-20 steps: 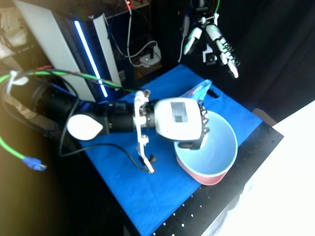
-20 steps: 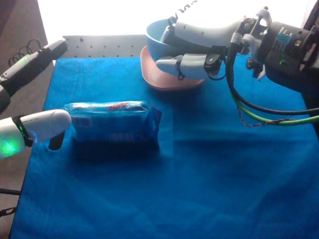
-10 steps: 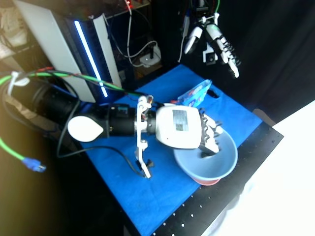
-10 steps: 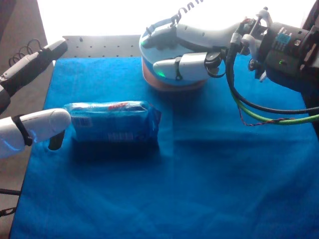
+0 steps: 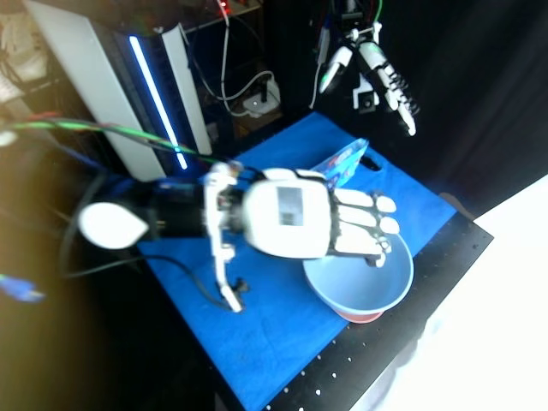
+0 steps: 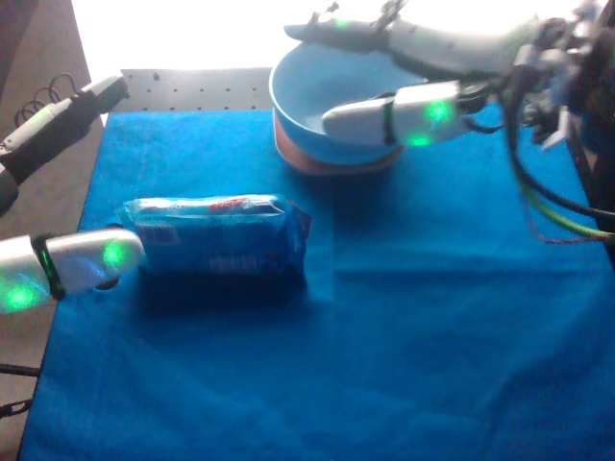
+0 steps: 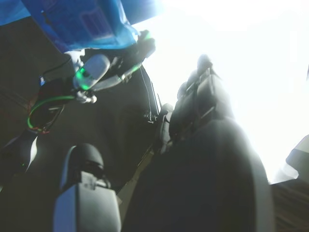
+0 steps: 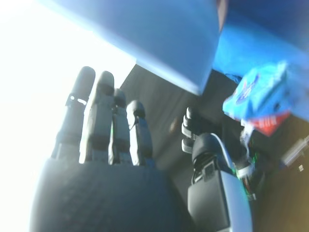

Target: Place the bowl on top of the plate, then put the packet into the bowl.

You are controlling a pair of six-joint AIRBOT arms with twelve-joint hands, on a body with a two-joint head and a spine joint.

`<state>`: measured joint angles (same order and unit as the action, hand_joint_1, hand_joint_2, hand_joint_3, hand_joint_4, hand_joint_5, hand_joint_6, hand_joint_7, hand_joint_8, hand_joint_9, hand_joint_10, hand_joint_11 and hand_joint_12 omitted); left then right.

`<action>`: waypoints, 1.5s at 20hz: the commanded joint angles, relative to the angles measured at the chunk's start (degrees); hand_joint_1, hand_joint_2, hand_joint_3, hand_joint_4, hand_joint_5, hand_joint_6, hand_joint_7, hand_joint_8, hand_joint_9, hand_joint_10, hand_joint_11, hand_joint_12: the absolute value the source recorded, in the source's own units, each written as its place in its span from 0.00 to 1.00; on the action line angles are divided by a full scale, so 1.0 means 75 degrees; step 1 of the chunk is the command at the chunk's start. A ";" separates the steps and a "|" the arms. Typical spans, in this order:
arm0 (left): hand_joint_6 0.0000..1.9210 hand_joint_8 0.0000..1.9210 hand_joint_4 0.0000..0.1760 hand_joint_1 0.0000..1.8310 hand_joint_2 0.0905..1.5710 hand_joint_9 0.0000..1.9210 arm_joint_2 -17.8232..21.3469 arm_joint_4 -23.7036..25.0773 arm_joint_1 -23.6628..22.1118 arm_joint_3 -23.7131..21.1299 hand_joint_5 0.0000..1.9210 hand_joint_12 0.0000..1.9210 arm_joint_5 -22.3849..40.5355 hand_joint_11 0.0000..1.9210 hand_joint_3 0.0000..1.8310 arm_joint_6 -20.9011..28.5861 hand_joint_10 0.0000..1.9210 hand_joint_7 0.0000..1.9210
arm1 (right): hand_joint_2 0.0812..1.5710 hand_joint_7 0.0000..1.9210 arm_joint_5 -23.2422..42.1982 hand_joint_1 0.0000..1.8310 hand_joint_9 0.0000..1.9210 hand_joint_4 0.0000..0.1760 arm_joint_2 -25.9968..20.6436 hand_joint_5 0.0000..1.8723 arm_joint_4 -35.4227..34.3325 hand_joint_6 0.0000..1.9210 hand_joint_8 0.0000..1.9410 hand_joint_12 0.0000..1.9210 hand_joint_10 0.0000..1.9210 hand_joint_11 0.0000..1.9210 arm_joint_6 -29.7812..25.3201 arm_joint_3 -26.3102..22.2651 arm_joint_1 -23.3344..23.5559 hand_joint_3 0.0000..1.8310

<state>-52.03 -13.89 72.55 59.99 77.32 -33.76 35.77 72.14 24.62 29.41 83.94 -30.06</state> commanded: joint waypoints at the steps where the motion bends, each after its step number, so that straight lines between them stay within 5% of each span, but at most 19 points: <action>1: 0.00 0.00 0.99 0.37 0.49 0.00 -0.0018 -0.0078 -0.0062 0.0055 0.00 0.11 0.0821 0.00 0.00 0.0054 0.00 0.00 | 0.65 0.02 0.1157 0.00 0.03 0.62 -0.0160 0.02 -0.0356 0.00 0.01 0.20 0.01 0.00 -0.0023 -0.0145 -0.0039 0.00; 2: 0.00 0.00 0.93 0.46 0.48 0.00 -0.0013 -0.0078 -0.0063 0.0074 0.00 0.02 0.0786 0.00 0.00 0.0054 0.00 0.00 | 0.64 0.00 0.1376 0.00 0.01 0.72 -0.0380 0.00 -0.0470 0.00 0.00 0.04 0.00 0.00 -0.0023 -0.0337 -0.0134 0.00; 4: 0.00 0.00 1.00 0.48 0.45 0.00 -0.0005 -0.0100 -0.0064 0.0097 0.00 0.00 0.0764 0.00 0.00 0.0054 0.00 0.00 | 0.62 0.00 0.1750 0.02 0.00 0.99 -0.0695 0.00 -0.0654 0.00 0.00 0.00 0.00 0.00 -0.0022 -0.0630 -0.0319 0.00; 7: 0.00 0.00 1.00 0.48 0.45 0.00 0.0003 -0.0116 -0.0159 0.0184 0.00 0.00 0.0604 0.00 0.00 0.0053 0.00 0.00 | 0.59 0.00 0.2656 0.05 0.00 1.00 -0.1300 0.00 -0.1374 0.00 0.00 0.00 0.00 0.00 -0.0021 -0.1138 -0.0976 0.00; 8: 0.00 0.00 1.00 0.49 0.44 0.00 0.0000 -0.0114 -0.0190 0.0211 0.00 0.00 0.0557 0.00 0.00 0.0053 0.00 0.00 | 0.59 0.00 0.2811 0.04 0.00 0.75 -0.1428 0.00 -0.1492 0.00 0.00 0.01 0.00 0.01 -0.0021 -0.1256 -0.1124 0.00; 10: 0.00 0.00 1.00 0.50 0.44 0.00 -0.0011 -0.0096 -0.0267 0.0293 0.00 0.01 0.0357 0.01 0.00 0.0051 0.00 0.00 | 0.63 0.00 0.3287 0.03 0.00 0.72 -0.1738 0.00 -0.1781 0.00 0.00 0.00 0.00 0.00 -0.0017 -0.1571 -0.1625 0.01; 11: 0.00 0.00 1.00 0.52 0.43 0.00 -0.0037 -0.0062 -0.0316 0.0347 0.00 0.00 0.0210 0.01 0.00 0.0051 0.00 0.00 | 0.68 0.00 0.3512 0.01 0.00 0.46 -0.1864 0.00 -0.1952 0.00 0.00 0.00 0.00 0.00 -0.0017 -0.1699 -0.1896 0.01; 12: 0.00 0.00 1.00 0.52 0.42 0.00 -0.0117 0.0011 -0.0469 0.0453 0.00 0.00 -0.0046 0.00 0.00 0.0053 0.00 0.00 | 0.63 0.00 0.3897 0.01 0.00 0.89 -0.2101 0.00 -0.2278 0.00 0.00 0.00 0.00 0.00 -0.0014 -0.1932 -0.2391 0.00; 13: 0.00 0.00 0.99 0.54 0.42 0.00 -0.0139 0.0043 -0.0517 0.0482 0.00 0.00 -0.0124 0.00 0.00 0.0053 0.00 0.00 | 0.60 0.00 0.4012 0.01 0.00 0.98 -0.2156 0.00 -0.2386 0.00 0.00 0.00 0.00 0.00 -0.0014 -0.1986 -0.2508 0.00; 15: 0.00 0.00 0.75 0.45 0.41 0.00 -0.0328 0.0284 -0.0905 0.0679 0.00 0.00 -0.0597 0.00 0.00 0.0057 0.00 0.00 | 0.61 0.00 0.4403 0.02 0.00 1.00 -0.2433 0.00 -0.2844 0.00 0.00 0.00 0.00 0.00 0.0062 -0.2257 -0.3020 0.00; 16: 0.00 0.00 0.95 0.47 0.41 0.00 -0.0424 0.0436 -0.1115 0.0791 0.00 0.00 -0.0856 0.00 0.00 0.0068 0.00 0.00 | 0.65 0.00 0.4546 0.05 0.00 1.00 -0.2486 0.00 -0.3010 0.00 0.00 0.00 0.00 0.00 0.0109 -0.2316 -0.3182 0.01; 20: 0.00 0.00 1.00 0.48 0.43 0.00 -0.0943 0.1230 -0.2014 0.1352 0.00 0.00 -0.2042 0.00 0.00 0.0264 0.00 0.00 | 0.69 0.00 0.4617 0.03 0.00 0.99 -0.2483 0.00 -0.3165 0.00 0.00 0.00 0.00 0.00 0.0137 -0.2326 -0.3276 0.01; 21: 0.00 0.00 1.00 0.48 0.43 0.00 -0.1081 0.1433 -0.2135 0.1500 0.00 0.00 -0.2227 0.00 0.00 0.0473 0.00 0.00 | 0.70 0.00 0.4617 0.03 0.00 0.88 -0.2479 0.00 -0.3171 0.00 0.00 0.00 0.00 0.00 0.0137 -0.2325 -0.3276 0.01; 24: 0.01 0.01 0.03 0.59 0.52 0.17 -0.1290 0.1617 -0.2239 0.1693 0.18 0.07 -0.2599 0.13 0.00 0.0620 0.01 0.22 | 0.70 0.00 0.4617 0.02 0.00 0.94 -0.2474 0.00 -0.3190 0.00 0.00 0.00 0.00 0.00 0.0137 -0.2323 -0.3285 0.00; 26: 0.02 0.02 0.00 0.65 0.61 0.39 -0.1341 0.1620 -0.2260 0.1745 0.39 0.28 -0.2686 0.30 0.01 0.0619 0.02 0.42 | 0.72 0.00 0.4617 0.01 0.00 0.89 -0.2472 0.00 -0.3208 0.00 0.00 0.00 0.00 0.00 0.0137 -0.2323 -0.3312 0.01; 27: 0.36 0.25 0.00 0.74 0.64 0.57 -0.1351 0.1617 -0.2298 0.1774 0.48 0.37 -0.2707 0.45 0.00 0.0619 0.37 0.57 | 0.72 0.00 0.4617 0.03 0.00 0.98 -0.2471 0.00 -0.3224 0.00 0.00 0.00 0.00 0.00 0.0137 -0.2322 -0.3325 0.00; 28: 0.46 0.32 0.00 0.75 0.65 0.60 -0.1351 0.1617 -0.2335 0.1796 0.50 0.40 -0.2741 0.51 0.00 0.0618 0.44 0.58 | 0.71 0.00 0.4617 0.04 0.00 1.00 -0.2469 0.00 -0.3245 0.00 0.00 0.00 0.00 0.00 0.0137 -0.2322 -0.3333 0.00; 29: 0.47 0.33 0.00 0.76 0.65 0.61 -0.1353 0.1617 -0.2362 0.1822 0.50 0.42 -0.2745 0.53 0.00 0.0617 0.46 0.58 | 0.72 0.00 0.4617 0.03 0.00 1.00 -0.2459 0.00 -0.3253 0.00 0.00 0.00 0.00 0.00 0.0137 -0.2320 -0.3336 0.00; 30: 0.52 0.42 0.00 0.69 0.68 0.62 -0.1353 0.1617 -0.2404 0.1846 0.49 0.46 -0.2739 0.52 0.00 0.0616 0.27 0.57 | 0.73 0.00 0.4617 0.03 0.00 0.97 -0.2447 0.00 -0.3255 0.00 0.00 0.00 0.00 0.00 0.0137 -0.2319 -0.3341 0.00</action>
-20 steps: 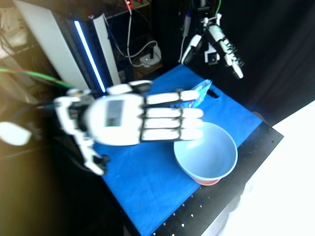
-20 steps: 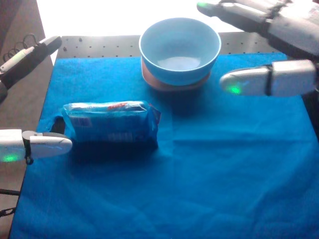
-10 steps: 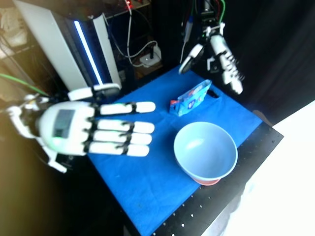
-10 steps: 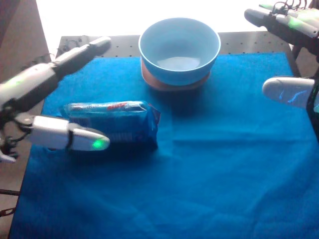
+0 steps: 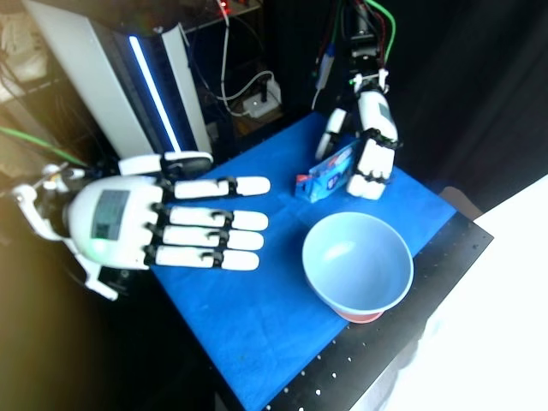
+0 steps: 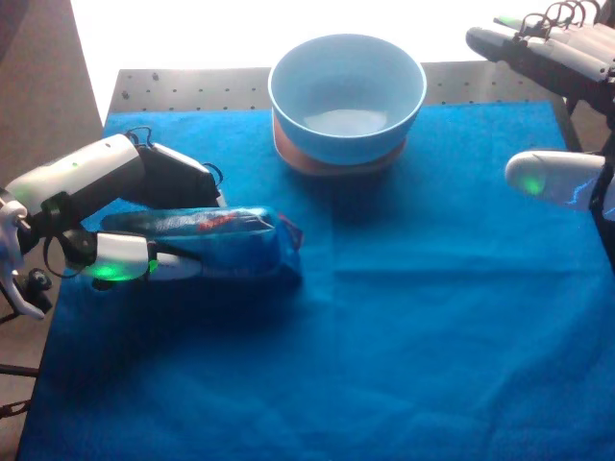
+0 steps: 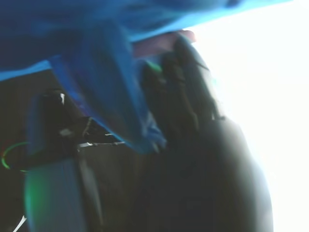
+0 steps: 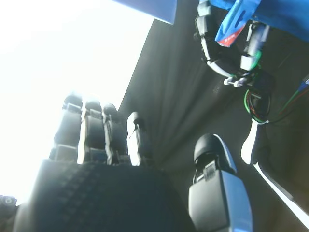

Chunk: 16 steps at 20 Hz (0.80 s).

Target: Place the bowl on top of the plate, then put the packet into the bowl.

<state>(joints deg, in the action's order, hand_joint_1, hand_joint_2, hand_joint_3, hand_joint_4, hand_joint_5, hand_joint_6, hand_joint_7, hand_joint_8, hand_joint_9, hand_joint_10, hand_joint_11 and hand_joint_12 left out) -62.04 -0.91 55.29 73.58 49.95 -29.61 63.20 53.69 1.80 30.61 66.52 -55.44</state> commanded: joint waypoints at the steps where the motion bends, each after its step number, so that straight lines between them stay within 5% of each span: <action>1: 0.54 0.44 0.00 0.68 0.69 0.66 -0.0017 -0.0114 -0.0146 0.0052 0.47 0.50 0.0937 0.52 0.00 0.0062 0.16 0.57 | 0.73 0.00 0.0960 0.06 0.00 0.99 0.0021 0.00 -0.0213 0.00 0.00 0.00 0.00 0.00 -0.0023 0.0004 0.0035 0.00; 2: 0.47 0.36 0.00 0.74 0.67 0.58 -0.0016 -0.0115 -0.0187 0.0068 0.49 0.52 0.0975 0.51 0.00 0.0062 0.48 0.57 | 0.72 0.00 0.0960 0.06 0.00 1.00 0.0026 0.00 -0.0218 0.00 0.00 0.00 0.00 0.00 -0.0023 0.0004 0.0026 0.00; 4: 0.49 0.40 0.00 0.68 0.67 0.65 0.0018 -0.0114 -0.0368 0.0113 0.51 0.55 0.1108 0.50 0.00 0.0060 0.22 0.59 | 0.73 0.00 0.0960 0.04 0.00 0.99 0.0040 0.00 -0.0266 0.00 0.00 0.00 0.00 0.00 -0.0023 0.0001 -0.0025 0.00; 5: 0.42 0.41 0.00 0.69 0.66 0.69 0.0070 -0.0108 -0.0449 0.0114 0.54 0.58 0.1209 0.51 0.00 0.0056 0.20 0.60 | 0.73 0.00 0.0960 0.05 0.00 0.96 0.0048 0.00 -0.0287 0.00 0.00 0.00 0.00 0.00 -0.0023 0.0001 -0.0053 0.00; 7: 0.45 0.35 0.02 0.68 0.66 0.71 0.0271 -0.0027 -0.0626 0.0047 0.54 0.50 0.1534 0.52 0.00 0.0053 0.10 0.61 | 0.73 0.00 0.0960 0.05 0.00 1.00 0.0063 0.00 -0.0318 0.00 0.00 0.00 0.00 0.00 -0.0024 0.0001 -0.0095 0.00; 8: 0.36 0.10 0.00 0.75 0.63 0.64 0.0409 0.0048 -0.0735 -0.0016 0.57 0.49 0.1737 0.50 0.00 0.0044 0.41 0.70 | 0.74 0.00 0.0960 0.04 0.00 0.93 0.0067 0.00 -0.0347 0.00 0.00 0.00 0.00 0.00 -0.0024 0.0000 -0.0123 0.00; 9: 0.37 0.19 0.00 0.70 0.63 0.64 0.0560 0.0112 -0.0871 -0.0087 0.58 0.51 0.1939 0.43 0.00 -0.0014 0.37 0.69 | 0.76 0.00 0.0960 0.03 0.00 0.87 0.0073 0.00 -0.0383 0.00 0.00 0.00 0.00 0.00 -0.0024 0.0000 -0.0155 0.01; 10: 0.31 0.35 0.00 0.70 0.64 0.62 0.0640 0.0138 -0.0968 -0.0122 0.58 0.70 0.2029 0.33 0.00 -0.0079 0.41 0.65 | 0.77 0.00 0.0960 0.03 0.00 0.88 0.0073 0.00 -0.0405 0.00 0.00 0.00 0.00 0.00 -0.0024 -0.0001 -0.0169 0.01; 11: 0.37 0.44 0.00 0.69 0.66 0.58 0.0714 0.0145 -0.1142 -0.0142 0.55 0.76 0.2093 0.32 0.00 -0.0212 0.47 0.60 | 0.78 0.00 0.0960 0.03 0.00 0.87 0.0073 0.00 -0.0431 0.00 0.00 0.00 0.00 0.00 -0.0024 -0.0001 -0.0189 0.01; 12: 0.24 0.34 0.00 0.75 0.64 0.56 0.0734 0.0142 -0.1279 -0.0122 0.59 0.76 0.2114 0.41 0.00 -0.0309 0.59 0.63 | 0.78 0.00 0.0960 0.02 0.00 0.84 0.0074 0.00 -0.0454 0.00 0.00 0.00 0.00 0.00 -0.0024 -0.0001 -0.0207 0.01; 13: 0.28 0.41 0.00 0.71 0.64 0.58 0.0727 0.0103 -0.1470 -0.0059 0.59 0.77 0.2102 0.46 0.00 -0.0390 0.55 0.62 | 0.79 0.00 0.0960 0.02 0.00 0.80 0.0078 0.00 -0.0465 0.00 0.00 0.00 0.00 0.00 -0.0024 -0.0001 -0.0215 0.01; 14: 0.19 0.36 0.00 0.71 0.62 0.62 0.0701 0.0067 -0.1611 0.0000 0.65 0.77 0.2080 0.50 0.00 -0.0435 0.50 0.66 | 0.80 0.00 0.0960 0.01 0.00 0.75 0.0089 0.00 -0.0467 0.00 0.00 0.00 0.00 0.00 -0.0024 0.0002 -0.0216 0.01; 15: 0.13 0.19 0.00 0.76 0.62 0.59 0.0630 0.0061 -0.1784 0.0085 0.66 0.75 0.2008 0.48 0.00 -0.0446 0.58 0.70 | 0.81 0.00 0.0960 0.02 0.00 0.72 0.0097 0.00 -0.0467 0.00 0.00 0.00 0.00 0.00 -0.0024 0.0004 -0.0216 0.01; 16: 0.21 0.11 0.00 0.72 0.61 0.64 0.0496 0.0064 -0.1949 0.0214 0.66 0.70 0.1832 0.55 0.00 -0.0446 0.48 0.75 | 0.82 0.00 0.0960 0.04 0.00 0.72 0.0099 0.00 -0.0467 0.00 0.00 0.00 0.00 0.00 -0.0024 0.0006 -0.0216 0.01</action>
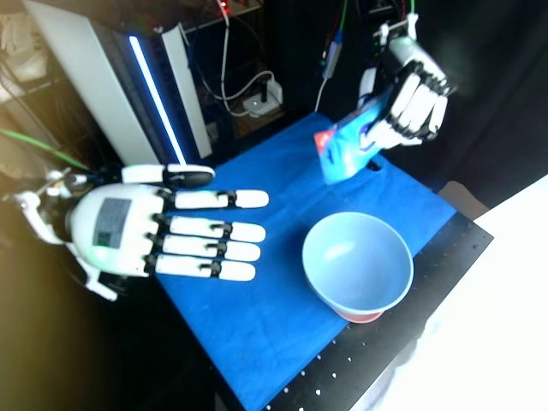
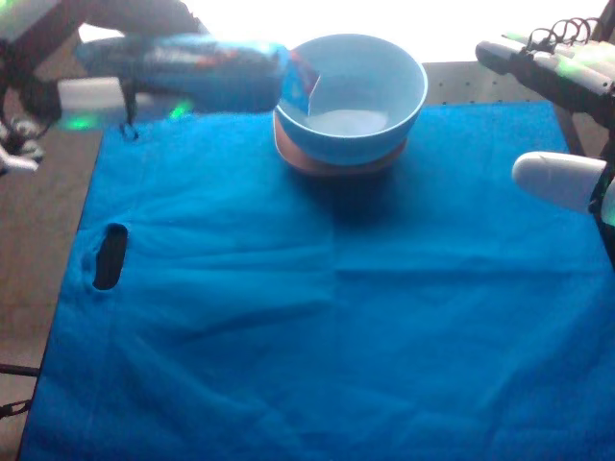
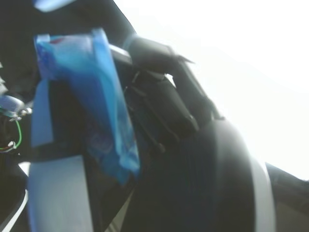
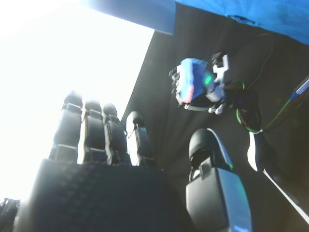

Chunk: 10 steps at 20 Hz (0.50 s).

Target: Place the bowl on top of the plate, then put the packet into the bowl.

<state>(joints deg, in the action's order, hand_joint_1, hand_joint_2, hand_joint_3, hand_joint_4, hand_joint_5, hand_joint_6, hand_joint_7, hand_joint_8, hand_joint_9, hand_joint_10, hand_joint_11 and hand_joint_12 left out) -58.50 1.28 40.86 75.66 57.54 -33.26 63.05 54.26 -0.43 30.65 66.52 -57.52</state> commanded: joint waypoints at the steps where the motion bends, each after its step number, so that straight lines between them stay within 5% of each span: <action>1: 0.19 0.14 0.00 0.71 0.60 0.70 -0.0161 -0.0220 -0.0213 0.0100 0.67 0.73 0.0602 0.63 0.00 0.0041 0.47 0.75 | 0.82 0.00 0.0980 0.05 0.00 0.78 0.0024 0.00 -0.0170 0.00 0.00 0.00 0.00 0.00 -0.0030 0.0011 0.0061 0.00; 2: 0.08 0.32 0.00 0.72 0.61 0.72 -0.0369 -0.0169 -0.0408 0.0305 0.69 0.80 0.0320 0.65 0.00 0.0041 0.57 0.69 | 0.81 0.00 0.0980 0.04 0.00 0.76 0.0022 0.00 -0.0170 0.00 0.00 0.00 0.00 0.00 -0.0030 0.0013 0.0061 0.00; 4: 0.01 0.44 0.00 0.71 0.62 0.72 -0.0824 0.0149 -0.0968 0.0747 0.71 0.76 -0.0419 0.64 0.00 0.0042 0.53 0.64 | 0.81 0.00 0.0980 0.04 0.00 0.83 0.0021 0.00 -0.0170 0.00 0.00 0.00 0.00 0.00 -0.0030 0.0026 0.0053 0.00; 5: 0.03 0.37 0.00 0.68 0.60 0.74 -0.1088 0.0412 -0.1357 0.1006 0.75 0.80 -0.0861 0.68 0.00 0.0044 0.55 0.70 | 0.81 0.00 0.0980 0.04 0.00 0.82 0.0021 0.00 -0.0170 0.00 0.00 0.00 0.00 0.00 -0.0030 0.0033 0.0050 0.00; 6: 0.05 0.45 0.00 0.67 0.60 0.73 -0.1365 0.0559 -0.1666 0.1260 0.75 0.96 -0.1254 0.73 0.00 0.0044 0.80 0.71 | 0.81 0.00 0.0980 0.02 0.00 0.76 0.0031 0.00 -0.0171 0.00 0.00 0.00 0.00 0.00 -0.0030 0.0046 0.0047 0.00; 7: 0.06 0.39 0.00 0.67 0.60 0.71 -0.1577 0.0587 -0.1795 0.1455 0.74 0.99 -0.1457 0.70 0.00 0.0044 0.84 0.71 | 0.81 0.00 0.0980 0.03 0.00 0.77 0.0064 0.00 -0.0170 0.00 0.00 0.00 0.00 0.00 -0.0030 0.0072 0.0046 0.00; 8: 0.31 0.23 0.00 0.75 0.62 0.62 -0.1741 0.0603 -0.1910 0.1606 0.58 0.66 -0.1620 0.58 0.01 0.0044 0.57 0.68 | 0.81 0.00 0.0980 0.03 0.00 0.74 0.0106 0.00 -0.0170 0.00 0.00 0.00 0.00 0.00 -0.0030 0.0103 0.0047 0.00; 9: 0.40 0.19 0.00 0.71 0.63 0.67 -0.1965 0.0604 -0.2014 0.1816 0.56 0.49 -0.1789 0.58 0.00 0.0044 0.28 0.71 | 0.81 0.00 0.0980 0.03 0.00 0.70 0.0148 0.00 -0.0170 0.00 0.00 0.00 0.00 0.00 -0.0030 0.0135 0.0047 0.00; 10: 0.47 0.15 0.00 0.70 0.64 0.72 -0.2114 0.0604 -0.2100 0.1960 0.53 0.34 -0.1937 0.63 0.00 0.0045 0.11 0.72 | 0.81 0.00 0.0980 0.02 0.00 0.71 0.0174 0.00 -0.0170 0.00 0.00 0.00 0.00 0.00 -0.0030 0.0152 0.0047 0.00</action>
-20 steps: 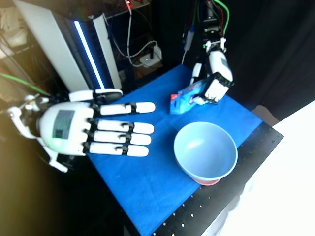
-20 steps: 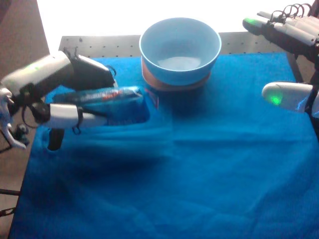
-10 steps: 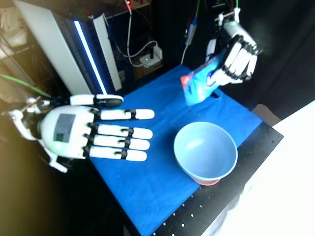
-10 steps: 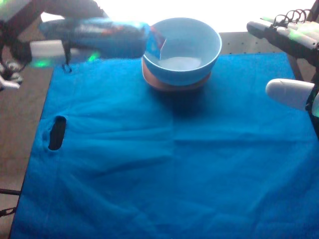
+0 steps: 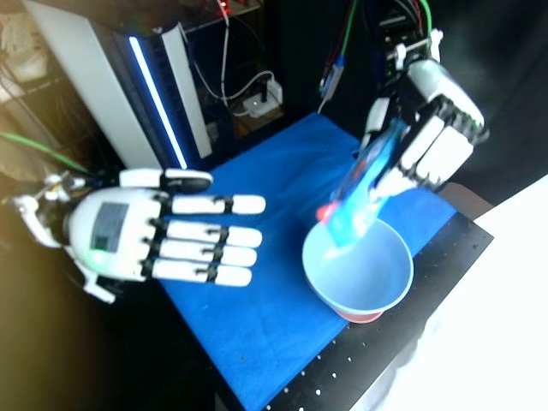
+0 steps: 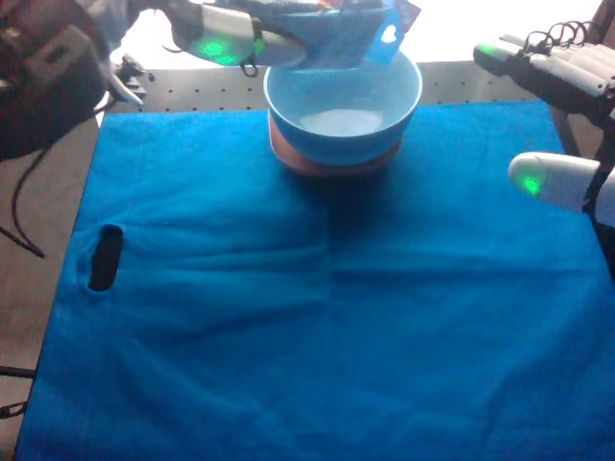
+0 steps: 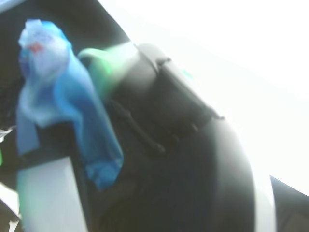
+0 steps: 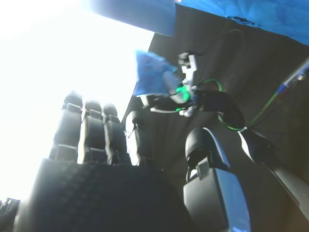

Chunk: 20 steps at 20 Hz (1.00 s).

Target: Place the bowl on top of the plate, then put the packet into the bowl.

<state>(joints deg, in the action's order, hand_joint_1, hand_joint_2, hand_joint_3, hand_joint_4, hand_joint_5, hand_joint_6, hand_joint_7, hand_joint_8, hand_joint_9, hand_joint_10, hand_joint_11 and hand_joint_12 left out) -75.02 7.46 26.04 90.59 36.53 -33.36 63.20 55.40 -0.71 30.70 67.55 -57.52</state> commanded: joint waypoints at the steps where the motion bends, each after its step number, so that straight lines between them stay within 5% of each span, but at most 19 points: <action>1: 0.39 0.22 0.00 0.70 0.63 0.75 -0.0029 -0.0221 -0.0180 0.0088 0.55 0.32 0.0744 0.64 0.00 0.0060 0.05 0.70 | 0.81 0.00 0.0960 0.02 0.00 0.71 0.0041 0.00 -0.0132 0.00 0.00 0.00 0.00 0.00 -0.0036 0.0021 0.0047 0.00; 2: 0.38 0.27 0.00 0.70 0.64 0.76 -0.0063 -0.0223 -0.0191 0.0122 0.55 0.33 0.0712 0.62 0.00 0.0061 0.02 0.69 | 0.81 0.00 0.0960 0.02 0.00 0.70 0.0048 0.00 -0.0131 0.00 0.00 0.00 0.00 0.00 -0.0036 0.0023 0.0047 0.00; 3: 0.39 0.28 0.00 0.75 0.65 0.62 -0.0081 -0.0226 -0.0195 0.0142 0.51 0.35 0.0652 0.58 0.00 0.0061 0.41 0.64 | 0.81 0.00 0.0960 0.02 0.00 0.68 0.0058 0.00 -0.0131 0.00 0.00 0.00 0.00 0.00 -0.0036 0.0025 0.0047 0.00; 4: 0.49 0.34 0.00 0.70 0.66 0.58 -0.0099 -0.0227 -0.0195 0.0161 0.50 0.33 0.0641 0.52 0.00 0.0062 0.19 0.62 | 0.81 0.00 0.0960 0.03 0.00 0.67 0.0062 0.00 -0.0131 0.00 0.00 0.00 0.00 0.00 -0.0036 0.0025 0.0047 0.00; 5: 0.18 0.13 0.00 0.64 0.63 0.55 -0.0126 -0.0234 -0.0195 0.0184 0.45 0.32 0.0621 0.48 0.00 0.0062 0.07 0.52 | 0.81 0.00 0.0960 0.03 0.00 0.65 0.0067 0.00 -0.0131 0.00 0.00 0.00 0.00 0.00 -0.0036 0.0024 0.0046 0.00; 7: 0.01 0.01 0.00 0.57 0.59 0.36 -0.0167 -0.0256 -0.0197 0.0234 0.37 0.29 0.0583 0.26 0.00 0.0064 0.00 0.37 | 0.83 0.00 0.0960 0.02 0.00 0.66 0.0088 0.00 -0.0131 0.00 0.00 0.00 0.00 0.00 -0.0036 0.0027 0.0046 0.00; 10: 0.00 0.00 0.42 0.55 0.54 0.21 -0.0197 -0.0316 -0.0205 0.0273 0.27 0.33 0.0579 0.09 0.00 0.0064 0.00 0.24 | 0.82 0.00 0.0960 0.05 0.00 0.65 0.0100 0.00 -0.0131 0.00 0.00 0.00 0.00 0.00 -0.0036 0.0029 0.0046 0.00; 13: 0.00 0.00 0.83 0.50 0.53 0.16 -0.0153 -0.0400 -0.0160 0.0240 0.21 0.43 0.0644 0.00 0.00 0.0067 0.00 0.17 | 0.81 0.00 0.0960 0.06 0.00 0.67 0.0105 0.00 -0.0131 0.00 0.00 0.00 0.00 0.00 -0.0036 0.0026 0.0042 0.00; 14: 0.00 0.00 0.83 0.48 0.53 0.13 -0.0108 -0.0448 -0.0113 0.0205 0.18 0.39 0.0706 0.00 0.00 0.0068 0.00 0.14 | 0.81 0.00 0.0960 0.06 0.00 0.59 0.0107 0.00 -0.0132 0.00 0.00 0.00 0.00 0.00 -0.0036 0.0026 0.0036 0.00; 17: 0.00 0.00 0.82 0.44 0.53 0.06 0.0161 -0.0542 0.0070 -0.0035 0.15 0.14 0.1013 0.00 0.00 0.0068 0.01 0.08 | 0.81 0.00 0.0960 0.05 0.00 0.60 0.0106 0.00 -0.0134 0.00 0.00 0.00 0.00 0.00 -0.0036 0.0023 0.0032 0.00; 19: 0.00 0.00 0.69 0.44 0.52 0.06 0.0466 -0.0646 0.0324 -0.0317 0.14 0.11 0.1393 0.00 0.00 0.0067 0.00 0.08 | 0.80 0.00 0.0960 0.05 0.00 0.75 0.0106 0.00 -0.0157 0.00 0.00 0.00 0.00 0.00 -0.0037 0.0015 0.0024 0.00; 20: 0.00 0.00 0.71 0.45 0.52 0.06 0.0574 -0.0692 0.0424 -0.0417 0.13 0.13 0.1533 0.00 0.00 0.0067 0.00 0.08 | 0.80 0.00 0.0960 0.06 0.00 0.83 0.0106 0.00 -0.0163 0.00 0.00 0.00 0.00 0.00 -0.0037 0.0007 0.0017 0.00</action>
<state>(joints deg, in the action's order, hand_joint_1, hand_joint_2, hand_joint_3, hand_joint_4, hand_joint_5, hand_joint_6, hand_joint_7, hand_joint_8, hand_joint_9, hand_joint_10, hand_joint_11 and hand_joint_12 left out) -69.97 2.96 30.65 86.43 40.99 -33.19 63.26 56.07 -0.69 30.65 67.57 -57.80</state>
